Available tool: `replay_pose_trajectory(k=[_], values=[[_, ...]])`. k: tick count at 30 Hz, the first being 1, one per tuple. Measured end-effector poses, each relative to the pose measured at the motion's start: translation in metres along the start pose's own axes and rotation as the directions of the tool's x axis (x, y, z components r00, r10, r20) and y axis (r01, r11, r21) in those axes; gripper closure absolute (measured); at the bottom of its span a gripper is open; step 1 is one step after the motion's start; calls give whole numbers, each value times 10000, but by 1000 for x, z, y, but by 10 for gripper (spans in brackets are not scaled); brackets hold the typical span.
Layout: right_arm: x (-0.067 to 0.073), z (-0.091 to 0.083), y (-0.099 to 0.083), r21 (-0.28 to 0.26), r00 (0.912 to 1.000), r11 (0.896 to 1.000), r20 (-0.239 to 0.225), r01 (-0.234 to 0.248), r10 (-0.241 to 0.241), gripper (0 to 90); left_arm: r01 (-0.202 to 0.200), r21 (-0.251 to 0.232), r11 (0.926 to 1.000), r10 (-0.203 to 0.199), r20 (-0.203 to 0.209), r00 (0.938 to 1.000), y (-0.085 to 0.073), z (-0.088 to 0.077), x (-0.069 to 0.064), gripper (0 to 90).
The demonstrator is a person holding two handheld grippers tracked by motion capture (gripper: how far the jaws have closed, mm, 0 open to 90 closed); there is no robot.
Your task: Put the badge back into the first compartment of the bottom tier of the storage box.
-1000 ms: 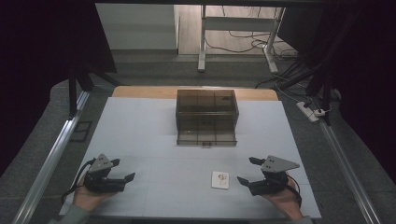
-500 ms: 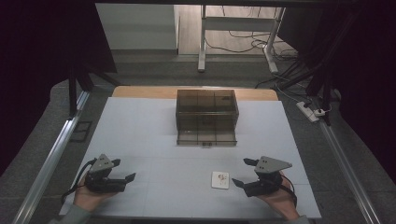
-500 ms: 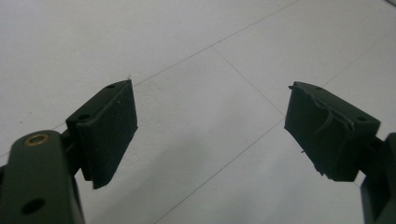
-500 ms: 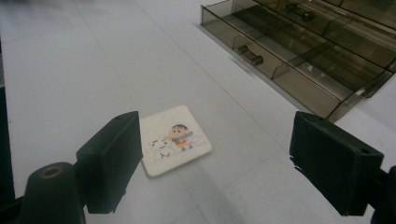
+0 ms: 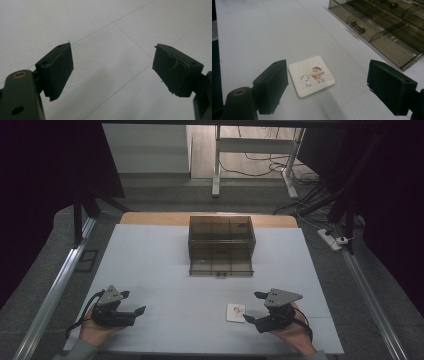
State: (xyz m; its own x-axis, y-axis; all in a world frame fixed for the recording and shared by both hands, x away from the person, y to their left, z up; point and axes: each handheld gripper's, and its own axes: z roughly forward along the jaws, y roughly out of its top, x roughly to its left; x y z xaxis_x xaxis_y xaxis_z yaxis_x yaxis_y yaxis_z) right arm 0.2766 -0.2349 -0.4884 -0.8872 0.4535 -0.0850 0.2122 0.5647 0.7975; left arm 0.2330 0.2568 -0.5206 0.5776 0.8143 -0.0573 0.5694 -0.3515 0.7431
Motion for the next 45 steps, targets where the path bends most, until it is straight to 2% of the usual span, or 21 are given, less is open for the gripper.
replay_pose_trajectory(k=[16,20,28,34,39,45], values=[[8,15,3,555,9984,9976,-427,405,-382,169,16,-144,9999,-16,-26,10000,0,-1,0,166],[11,20,3,852,9957,9943,-730,637,-576,163,-3,-140,9999,3,-19,10000,0,0,0,166],[14,29,3,1256,9926,9884,-968,850,-730,159,-3,-193,9998,3,-17,10000,0,-1,0,167],[12,41,7,1541,9911,9833,-1057,969,-811,156,-8,-170,9999,8,-2,10000,0,0,0,166],[7,49,6,1844,9910,9788,-1149,892,-687,153,-13,-159,9999,13,25,10000,0,0,0,166],[7,59,8,1950,9878,9759,-1381,985,-721,153,23,-191,9998,-22,53,10000,0,0,-1,166]])
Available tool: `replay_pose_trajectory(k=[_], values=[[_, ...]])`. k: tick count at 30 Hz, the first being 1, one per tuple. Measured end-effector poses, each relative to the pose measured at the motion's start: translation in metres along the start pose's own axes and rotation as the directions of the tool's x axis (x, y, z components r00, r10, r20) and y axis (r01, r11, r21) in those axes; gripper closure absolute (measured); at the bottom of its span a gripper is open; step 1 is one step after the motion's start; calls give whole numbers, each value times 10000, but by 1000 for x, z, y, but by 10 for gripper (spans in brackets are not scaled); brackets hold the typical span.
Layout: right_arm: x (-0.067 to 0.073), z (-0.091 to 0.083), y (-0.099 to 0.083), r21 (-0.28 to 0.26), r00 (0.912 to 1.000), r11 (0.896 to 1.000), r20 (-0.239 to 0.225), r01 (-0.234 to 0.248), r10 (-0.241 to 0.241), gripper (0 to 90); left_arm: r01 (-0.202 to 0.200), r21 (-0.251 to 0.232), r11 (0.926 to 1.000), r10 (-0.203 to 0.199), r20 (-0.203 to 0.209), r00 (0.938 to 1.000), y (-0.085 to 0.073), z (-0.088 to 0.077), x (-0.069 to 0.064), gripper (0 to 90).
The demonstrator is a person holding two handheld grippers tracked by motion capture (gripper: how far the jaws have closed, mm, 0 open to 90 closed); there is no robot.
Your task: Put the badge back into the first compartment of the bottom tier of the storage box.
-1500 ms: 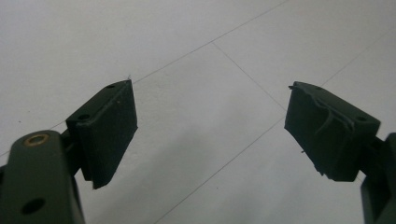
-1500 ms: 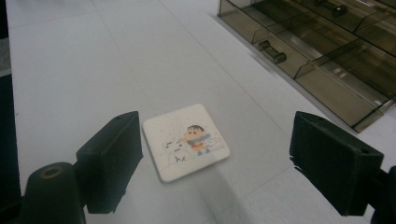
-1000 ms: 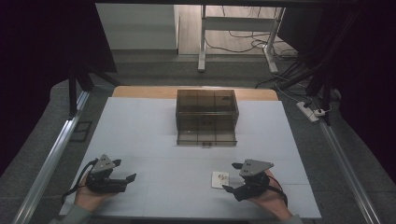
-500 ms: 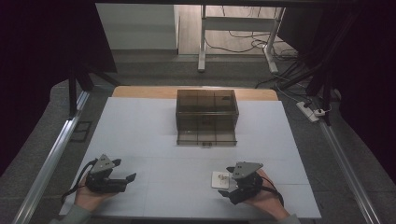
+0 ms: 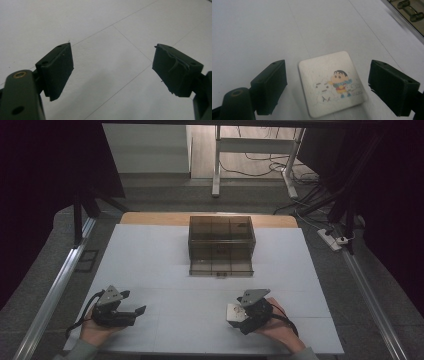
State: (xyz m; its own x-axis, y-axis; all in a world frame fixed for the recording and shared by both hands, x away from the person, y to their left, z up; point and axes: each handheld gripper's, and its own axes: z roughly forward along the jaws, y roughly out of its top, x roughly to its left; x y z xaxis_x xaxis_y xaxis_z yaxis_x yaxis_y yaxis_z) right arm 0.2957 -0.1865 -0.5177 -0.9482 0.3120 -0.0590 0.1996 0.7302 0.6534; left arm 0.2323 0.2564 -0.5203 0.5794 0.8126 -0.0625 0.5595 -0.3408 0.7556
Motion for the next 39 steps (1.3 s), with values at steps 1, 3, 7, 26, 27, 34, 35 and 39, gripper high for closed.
replay_pose_trajectory(k=[1,3,7,26,27,34,35,39], values=[[0,2,1,65,10000,10000,-22,72,-72,153,-3,2,10000,3,7,10000,0,0,0,166],[1,7,3,255,9998,9995,-113,169,-166,155,-14,11,10000,14,3,10000,0,0,0,166],[1,11,5,528,9994,9981,-139,318,-311,162,-30,14,10000,30,11,10000,0,0,0,167],[-1,7,6,809,9992,9960,-166,382,-369,331,-83,21,10000,83,12,10000,-1,0,0,169],[-2,7,6,773,9993,9965,-172,330,-317,331,-80,18,10000,80,15,10000,-1,0,0,170],[-4,5,5,647,9997,9978,-167,176,-165,332,-69,-11,10000,69,7,10000,-1,-1,0,170],[-4,5,5,634,9997,9979,-169,158,-148,332,-66,-14,10000,66,4,10000,-1,-1,0,170],[-4,3,6,513,9998,9986,-129,141,-135,333,-63,-17,10000,63,7,10000,-1,-1,0,170]])
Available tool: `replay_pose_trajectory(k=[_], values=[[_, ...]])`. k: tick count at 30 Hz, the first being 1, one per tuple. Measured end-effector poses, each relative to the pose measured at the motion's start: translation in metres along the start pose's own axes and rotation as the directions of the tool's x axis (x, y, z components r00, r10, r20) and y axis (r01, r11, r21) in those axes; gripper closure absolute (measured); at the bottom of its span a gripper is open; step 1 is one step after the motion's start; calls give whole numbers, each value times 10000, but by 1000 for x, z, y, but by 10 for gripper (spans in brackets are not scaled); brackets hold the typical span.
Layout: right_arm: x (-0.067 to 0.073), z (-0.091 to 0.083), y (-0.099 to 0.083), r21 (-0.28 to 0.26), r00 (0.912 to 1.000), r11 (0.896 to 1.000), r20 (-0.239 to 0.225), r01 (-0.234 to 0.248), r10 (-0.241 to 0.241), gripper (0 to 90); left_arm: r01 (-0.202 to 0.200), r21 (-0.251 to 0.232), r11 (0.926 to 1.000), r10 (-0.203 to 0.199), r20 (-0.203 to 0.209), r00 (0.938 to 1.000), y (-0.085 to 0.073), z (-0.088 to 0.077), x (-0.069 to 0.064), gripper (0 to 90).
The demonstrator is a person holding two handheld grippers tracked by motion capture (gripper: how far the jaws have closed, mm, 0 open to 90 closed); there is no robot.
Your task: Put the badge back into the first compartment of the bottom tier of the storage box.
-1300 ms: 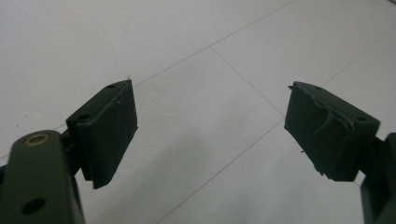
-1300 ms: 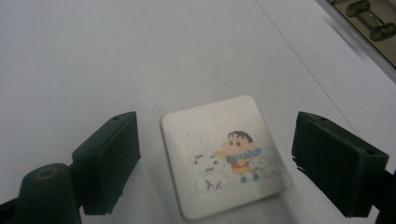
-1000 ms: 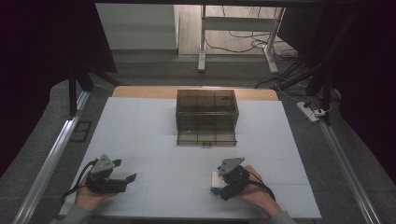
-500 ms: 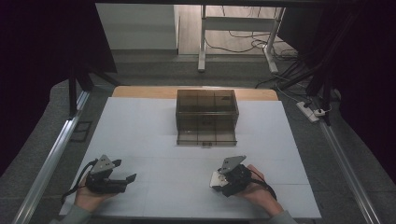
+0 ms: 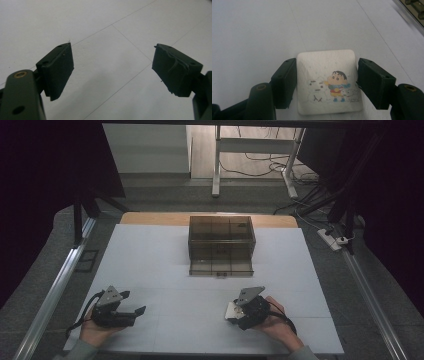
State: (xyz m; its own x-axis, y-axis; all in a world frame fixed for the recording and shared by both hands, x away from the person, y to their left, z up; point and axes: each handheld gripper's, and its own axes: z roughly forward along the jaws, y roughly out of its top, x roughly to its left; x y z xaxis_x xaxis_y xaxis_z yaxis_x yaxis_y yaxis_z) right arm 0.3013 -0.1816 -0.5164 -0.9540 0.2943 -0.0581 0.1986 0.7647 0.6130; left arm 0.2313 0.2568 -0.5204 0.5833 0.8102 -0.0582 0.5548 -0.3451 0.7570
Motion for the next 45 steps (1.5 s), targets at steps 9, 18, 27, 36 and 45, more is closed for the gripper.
replay_pose_trajectory(k=[9,18,27,36,45], values=[[-2,-6,1,-482,9997,9986,90,-220,224,333,-13,9,10000,13,16,10000,0,0,0,172],[-3,-14,3,-1176,9986,9918,111,-506,523,333,-37,46,10000,37,34,10000,0,1,-1,176],[-3,-18,3,-1562,9977,9859,222,-604,646,333,-88,79,9999,87,46,10000,0,2,-1,180],[-4,-20,3,-1815,9964,9807,298,-730,797,333,-90,92,9999,90,65,9999,0,2,-1,181],[-4,-21,4,-1892,9960,9792,346,-739,818,333,-107,147,9998,106,59,9999,-1,3,-2,184]])
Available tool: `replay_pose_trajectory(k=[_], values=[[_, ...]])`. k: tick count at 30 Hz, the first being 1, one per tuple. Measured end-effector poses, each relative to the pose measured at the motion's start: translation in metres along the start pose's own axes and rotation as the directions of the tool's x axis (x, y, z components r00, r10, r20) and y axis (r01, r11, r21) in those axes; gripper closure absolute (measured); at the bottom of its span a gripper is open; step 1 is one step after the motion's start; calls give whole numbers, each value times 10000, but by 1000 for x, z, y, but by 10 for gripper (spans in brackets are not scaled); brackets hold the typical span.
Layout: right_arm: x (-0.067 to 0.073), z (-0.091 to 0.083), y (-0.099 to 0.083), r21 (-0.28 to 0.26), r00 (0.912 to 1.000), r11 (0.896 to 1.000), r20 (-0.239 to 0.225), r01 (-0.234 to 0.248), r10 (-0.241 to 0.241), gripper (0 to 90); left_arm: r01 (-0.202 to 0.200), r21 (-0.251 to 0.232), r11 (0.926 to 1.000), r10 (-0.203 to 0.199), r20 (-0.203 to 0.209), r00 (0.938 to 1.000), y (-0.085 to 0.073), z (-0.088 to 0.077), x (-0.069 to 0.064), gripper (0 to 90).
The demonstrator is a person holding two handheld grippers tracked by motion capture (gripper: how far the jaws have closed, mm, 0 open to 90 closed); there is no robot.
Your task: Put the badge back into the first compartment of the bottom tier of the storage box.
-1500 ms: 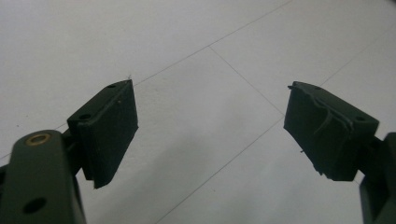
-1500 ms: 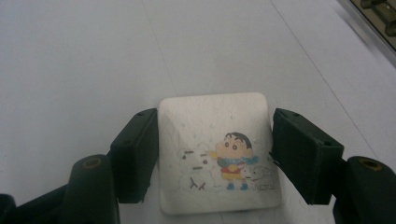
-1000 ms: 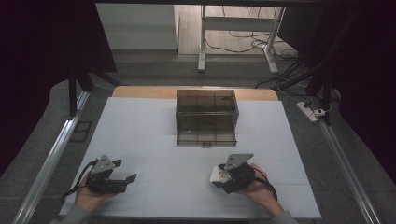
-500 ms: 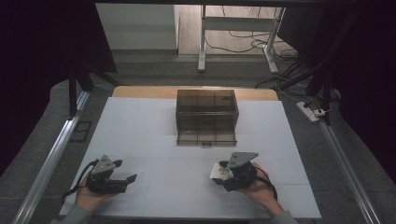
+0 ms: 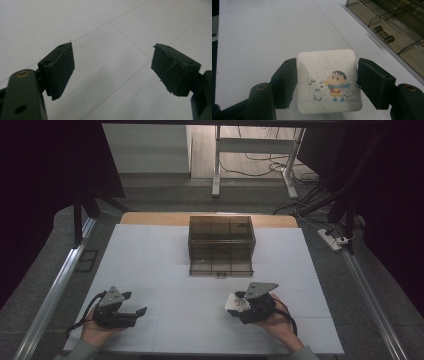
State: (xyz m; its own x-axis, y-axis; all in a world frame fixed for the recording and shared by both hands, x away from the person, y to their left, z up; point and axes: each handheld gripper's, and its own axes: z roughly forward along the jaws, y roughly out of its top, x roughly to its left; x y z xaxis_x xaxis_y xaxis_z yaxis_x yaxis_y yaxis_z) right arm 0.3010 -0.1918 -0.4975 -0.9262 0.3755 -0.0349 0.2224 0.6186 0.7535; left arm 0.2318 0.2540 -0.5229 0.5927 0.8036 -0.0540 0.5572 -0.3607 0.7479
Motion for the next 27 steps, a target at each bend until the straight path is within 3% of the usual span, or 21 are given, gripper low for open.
replay_pose_trajectory(k=[9,16,27], values=[[0,-1,0,-20,9999,10000,149,-21,22,333,-139,239,9996,137,72,9999,-1,4,-2,185],[0,-4,5,-507,9996,9984,-106,-260,255,333,19,131,9999,-20,47,10000,0,3,-1,189],[-6,-1,15,-691,9988,9967,190,-431,445,333,75,10,10000,-75,86,9999,0,0,0,189]])
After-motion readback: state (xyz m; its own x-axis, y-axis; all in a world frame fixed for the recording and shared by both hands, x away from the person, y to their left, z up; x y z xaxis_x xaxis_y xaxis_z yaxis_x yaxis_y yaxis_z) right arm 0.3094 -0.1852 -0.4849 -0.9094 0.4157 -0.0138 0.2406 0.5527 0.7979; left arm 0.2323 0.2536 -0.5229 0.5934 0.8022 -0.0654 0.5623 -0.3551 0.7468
